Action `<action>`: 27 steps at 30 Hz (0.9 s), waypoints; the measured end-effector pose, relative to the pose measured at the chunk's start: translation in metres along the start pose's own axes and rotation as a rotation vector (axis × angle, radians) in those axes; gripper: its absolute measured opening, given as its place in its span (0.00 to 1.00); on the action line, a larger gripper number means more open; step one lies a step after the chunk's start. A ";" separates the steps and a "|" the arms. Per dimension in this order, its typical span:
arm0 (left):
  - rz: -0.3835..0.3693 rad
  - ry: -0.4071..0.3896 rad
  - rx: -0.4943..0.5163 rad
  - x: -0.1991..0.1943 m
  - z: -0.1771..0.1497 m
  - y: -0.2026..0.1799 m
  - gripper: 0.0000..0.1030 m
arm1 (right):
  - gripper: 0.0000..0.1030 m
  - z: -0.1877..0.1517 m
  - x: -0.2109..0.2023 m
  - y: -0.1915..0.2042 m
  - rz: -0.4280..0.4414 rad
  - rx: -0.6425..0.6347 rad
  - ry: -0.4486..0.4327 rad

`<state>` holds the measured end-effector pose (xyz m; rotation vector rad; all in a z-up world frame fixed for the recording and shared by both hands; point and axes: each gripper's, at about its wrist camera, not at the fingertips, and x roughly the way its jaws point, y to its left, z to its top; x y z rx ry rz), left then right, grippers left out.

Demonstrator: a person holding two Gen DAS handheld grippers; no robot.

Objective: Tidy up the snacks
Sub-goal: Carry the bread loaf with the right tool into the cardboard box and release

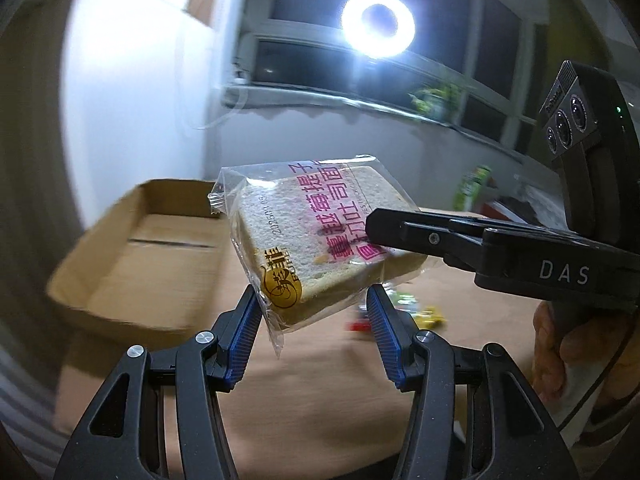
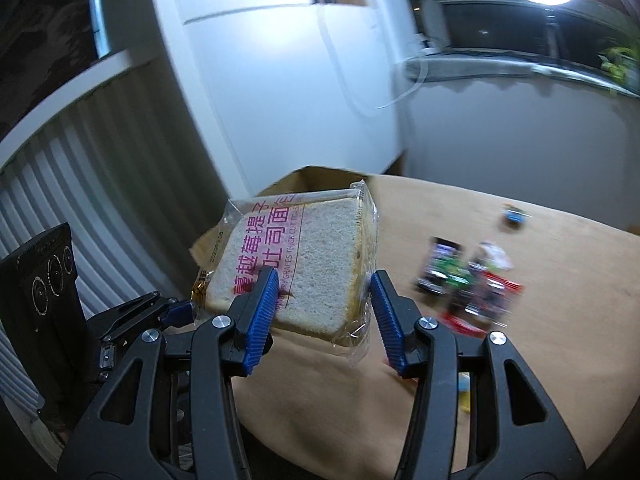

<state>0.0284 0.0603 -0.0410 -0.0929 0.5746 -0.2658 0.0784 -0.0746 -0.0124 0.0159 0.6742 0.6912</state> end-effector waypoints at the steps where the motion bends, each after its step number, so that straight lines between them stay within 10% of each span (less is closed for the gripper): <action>1: 0.025 -0.006 -0.015 -0.003 -0.001 0.012 0.51 | 0.49 0.003 0.008 0.007 0.010 -0.010 0.007; 11: 0.135 -0.022 -0.075 0.004 0.013 0.093 0.51 | 0.50 0.040 0.091 0.041 0.078 -0.057 0.032; 14: 0.141 -0.009 -0.082 0.020 0.019 0.115 0.55 | 0.57 0.044 0.115 0.035 -0.015 -0.073 0.042; 17: 0.178 0.005 -0.117 0.025 0.014 0.134 0.57 | 0.78 0.038 0.112 0.026 -0.067 -0.052 0.023; 20: 0.183 -0.003 -0.176 0.016 0.003 0.147 0.77 | 0.82 0.026 0.098 0.023 -0.126 -0.071 -0.002; 27: 0.160 0.003 -0.197 0.004 -0.012 0.151 0.78 | 0.86 0.004 0.072 0.029 -0.187 -0.130 -0.029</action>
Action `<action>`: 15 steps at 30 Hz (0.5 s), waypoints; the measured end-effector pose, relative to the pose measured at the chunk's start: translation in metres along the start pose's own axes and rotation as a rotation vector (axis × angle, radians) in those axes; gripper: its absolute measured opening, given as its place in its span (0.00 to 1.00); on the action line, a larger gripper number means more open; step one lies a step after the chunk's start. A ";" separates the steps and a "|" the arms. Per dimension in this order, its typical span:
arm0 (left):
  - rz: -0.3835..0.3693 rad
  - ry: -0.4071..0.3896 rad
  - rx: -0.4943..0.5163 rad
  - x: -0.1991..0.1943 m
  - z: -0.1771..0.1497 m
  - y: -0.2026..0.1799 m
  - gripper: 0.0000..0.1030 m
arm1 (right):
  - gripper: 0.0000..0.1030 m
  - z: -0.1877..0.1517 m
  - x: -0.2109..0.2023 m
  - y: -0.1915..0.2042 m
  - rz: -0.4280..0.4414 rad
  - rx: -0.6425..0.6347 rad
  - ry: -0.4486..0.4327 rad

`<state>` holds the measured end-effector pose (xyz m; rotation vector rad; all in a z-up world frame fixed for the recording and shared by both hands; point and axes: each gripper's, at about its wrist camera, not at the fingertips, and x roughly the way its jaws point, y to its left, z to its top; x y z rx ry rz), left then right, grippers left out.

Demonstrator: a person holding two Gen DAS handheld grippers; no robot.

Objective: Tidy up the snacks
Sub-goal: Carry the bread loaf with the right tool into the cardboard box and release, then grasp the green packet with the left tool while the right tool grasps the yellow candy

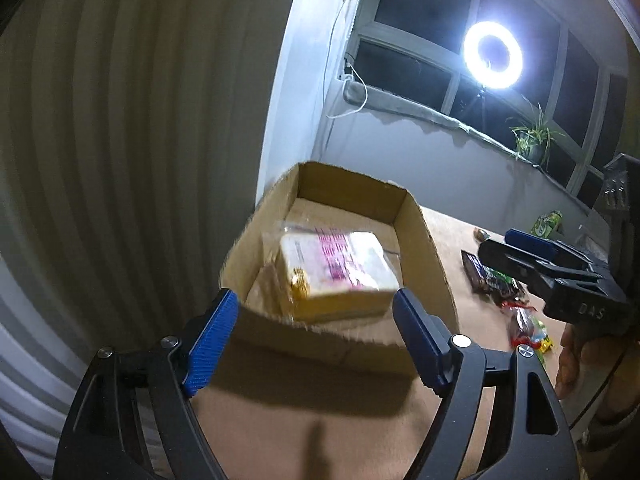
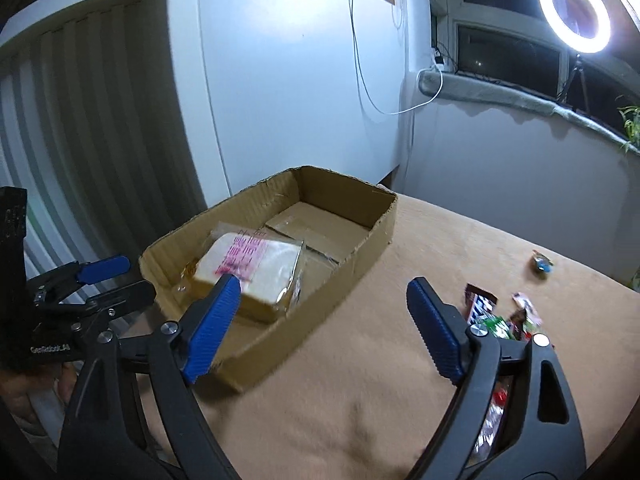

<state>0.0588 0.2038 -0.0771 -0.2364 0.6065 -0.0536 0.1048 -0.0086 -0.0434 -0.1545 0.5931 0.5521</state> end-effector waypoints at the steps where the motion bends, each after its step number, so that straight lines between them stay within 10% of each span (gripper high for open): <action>1: -0.002 0.006 -0.002 -0.002 -0.003 -0.001 0.78 | 0.86 -0.002 -0.005 0.001 0.000 -0.004 -0.003; 15: -0.029 -0.002 0.015 -0.034 -0.020 -0.025 0.78 | 0.86 -0.063 -0.058 0.000 -0.053 -0.004 0.024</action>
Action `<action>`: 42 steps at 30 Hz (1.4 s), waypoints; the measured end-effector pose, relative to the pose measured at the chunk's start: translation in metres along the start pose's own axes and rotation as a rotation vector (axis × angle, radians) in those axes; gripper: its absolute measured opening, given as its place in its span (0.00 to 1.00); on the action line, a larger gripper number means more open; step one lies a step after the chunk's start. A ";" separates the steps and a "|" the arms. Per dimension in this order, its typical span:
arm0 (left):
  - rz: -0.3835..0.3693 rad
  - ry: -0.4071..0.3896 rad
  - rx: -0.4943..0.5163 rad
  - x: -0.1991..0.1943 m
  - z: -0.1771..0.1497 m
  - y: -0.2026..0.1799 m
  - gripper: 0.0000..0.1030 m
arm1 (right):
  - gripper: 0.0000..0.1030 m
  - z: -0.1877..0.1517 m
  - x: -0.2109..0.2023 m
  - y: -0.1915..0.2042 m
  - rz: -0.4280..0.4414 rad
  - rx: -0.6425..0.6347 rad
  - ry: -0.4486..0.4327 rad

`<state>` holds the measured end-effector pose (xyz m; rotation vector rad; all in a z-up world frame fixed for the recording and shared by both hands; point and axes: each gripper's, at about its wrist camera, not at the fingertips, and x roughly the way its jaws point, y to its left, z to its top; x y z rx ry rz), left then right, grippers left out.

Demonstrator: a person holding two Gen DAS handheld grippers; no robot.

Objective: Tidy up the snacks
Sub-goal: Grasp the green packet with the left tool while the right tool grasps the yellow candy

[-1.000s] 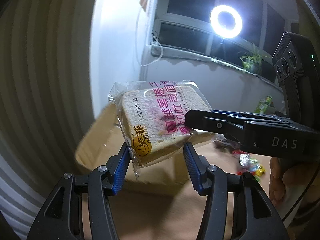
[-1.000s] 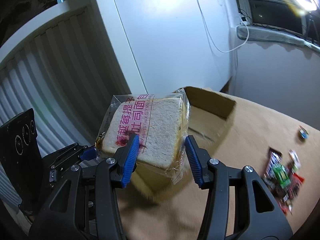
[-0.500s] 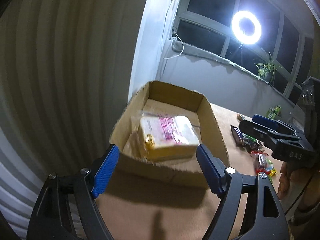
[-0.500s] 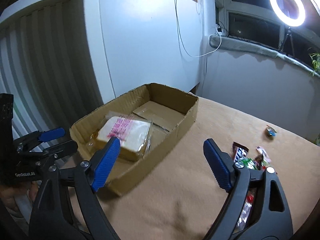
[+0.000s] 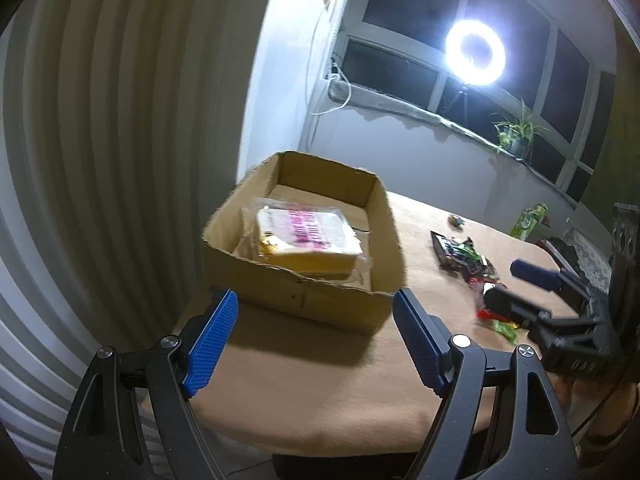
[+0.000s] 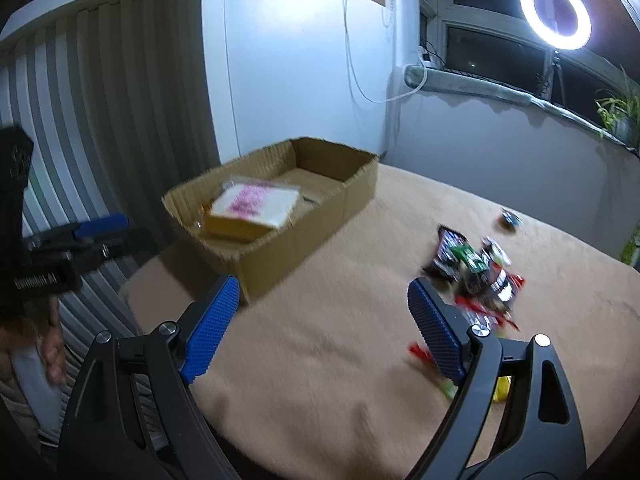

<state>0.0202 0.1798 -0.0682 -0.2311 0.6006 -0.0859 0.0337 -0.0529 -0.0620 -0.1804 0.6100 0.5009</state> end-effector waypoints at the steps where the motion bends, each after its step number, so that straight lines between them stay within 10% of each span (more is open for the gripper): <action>1: -0.006 -0.002 0.004 -0.001 0.000 -0.004 0.78 | 0.86 -0.006 -0.003 -0.003 -0.007 0.004 0.004; 22: -0.213 0.117 0.174 0.029 -0.033 -0.126 0.78 | 0.86 -0.083 -0.056 -0.109 -0.199 0.176 0.021; 42: -0.289 0.240 0.369 0.090 -0.078 -0.215 0.76 | 0.84 -0.077 0.005 -0.172 -0.055 0.216 0.160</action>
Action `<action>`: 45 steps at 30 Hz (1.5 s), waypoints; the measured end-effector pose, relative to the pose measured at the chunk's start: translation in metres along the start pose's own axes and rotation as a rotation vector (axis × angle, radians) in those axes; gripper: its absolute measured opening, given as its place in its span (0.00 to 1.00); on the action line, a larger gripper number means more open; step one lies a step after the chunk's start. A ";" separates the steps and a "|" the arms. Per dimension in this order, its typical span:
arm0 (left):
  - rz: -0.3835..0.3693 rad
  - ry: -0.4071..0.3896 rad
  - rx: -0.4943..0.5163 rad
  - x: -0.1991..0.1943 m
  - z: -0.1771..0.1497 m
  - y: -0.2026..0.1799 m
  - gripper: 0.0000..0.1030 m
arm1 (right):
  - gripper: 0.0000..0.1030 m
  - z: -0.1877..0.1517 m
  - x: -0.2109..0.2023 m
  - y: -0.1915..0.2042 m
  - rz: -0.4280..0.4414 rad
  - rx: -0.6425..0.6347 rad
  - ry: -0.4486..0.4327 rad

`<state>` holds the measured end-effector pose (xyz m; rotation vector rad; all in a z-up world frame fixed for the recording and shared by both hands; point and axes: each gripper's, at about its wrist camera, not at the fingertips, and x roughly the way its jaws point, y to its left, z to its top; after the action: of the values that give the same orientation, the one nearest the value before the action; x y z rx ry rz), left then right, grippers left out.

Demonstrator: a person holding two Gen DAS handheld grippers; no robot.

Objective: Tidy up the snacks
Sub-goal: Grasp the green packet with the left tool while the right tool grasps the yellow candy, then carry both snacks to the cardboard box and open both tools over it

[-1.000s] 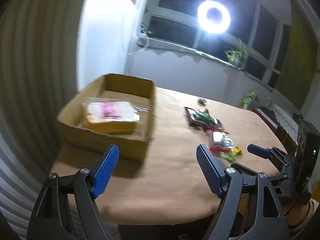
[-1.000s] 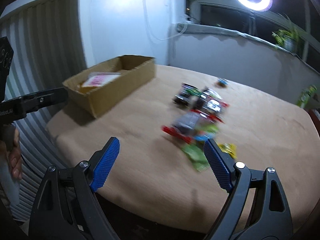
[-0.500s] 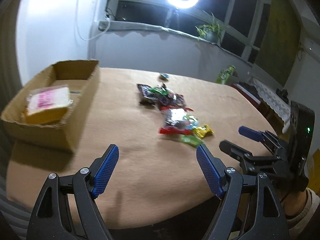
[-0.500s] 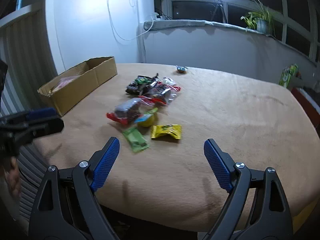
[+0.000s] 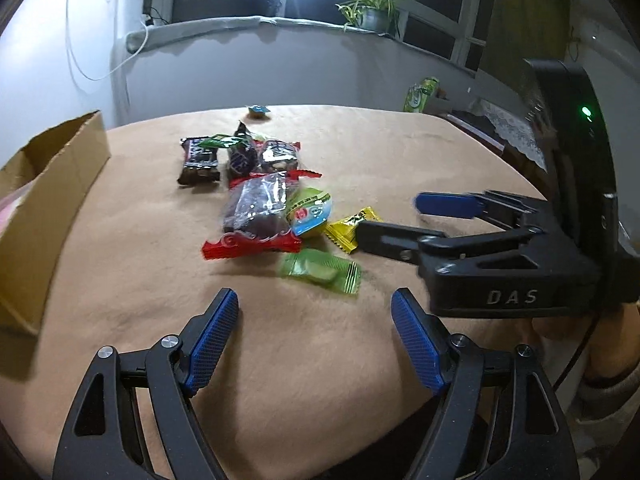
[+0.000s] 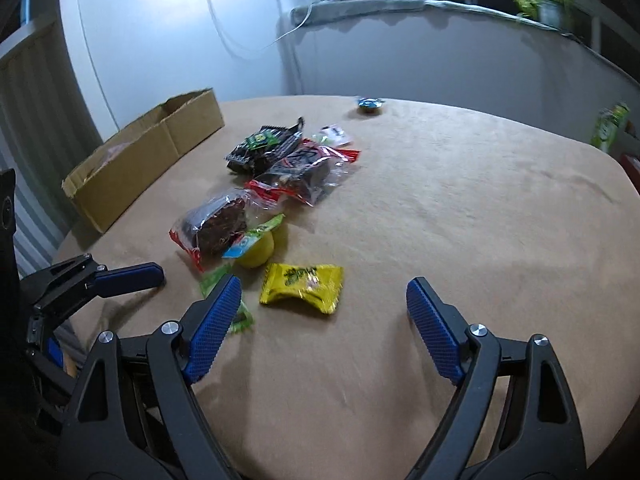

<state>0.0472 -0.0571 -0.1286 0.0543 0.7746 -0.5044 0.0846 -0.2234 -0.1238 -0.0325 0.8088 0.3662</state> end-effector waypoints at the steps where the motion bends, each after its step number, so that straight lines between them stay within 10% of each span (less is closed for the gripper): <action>1: 0.010 0.000 0.002 0.001 0.000 0.000 0.76 | 0.82 0.002 0.006 0.001 0.005 -0.011 0.015; 11: 0.047 0.029 0.002 0.021 0.016 -0.008 0.59 | 0.24 -0.003 -0.003 -0.023 0.006 -0.030 0.002; 20: 0.078 0.031 0.021 0.026 0.019 -0.010 0.26 | 0.21 -0.020 -0.018 -0.042 0.037 0.022 -0.054; 45: 0.033 -0.094 -0.014 -0.039 0.021 -0.016 0.25 | 0.21 -0.024 -0.076 -0.042 -0.032 0.082 -0.169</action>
<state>0.0303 -0.0599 -0.0850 0.0298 0.6840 -0.4669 0.0343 -0.2904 -0.0909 0.0615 0.6544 0.3013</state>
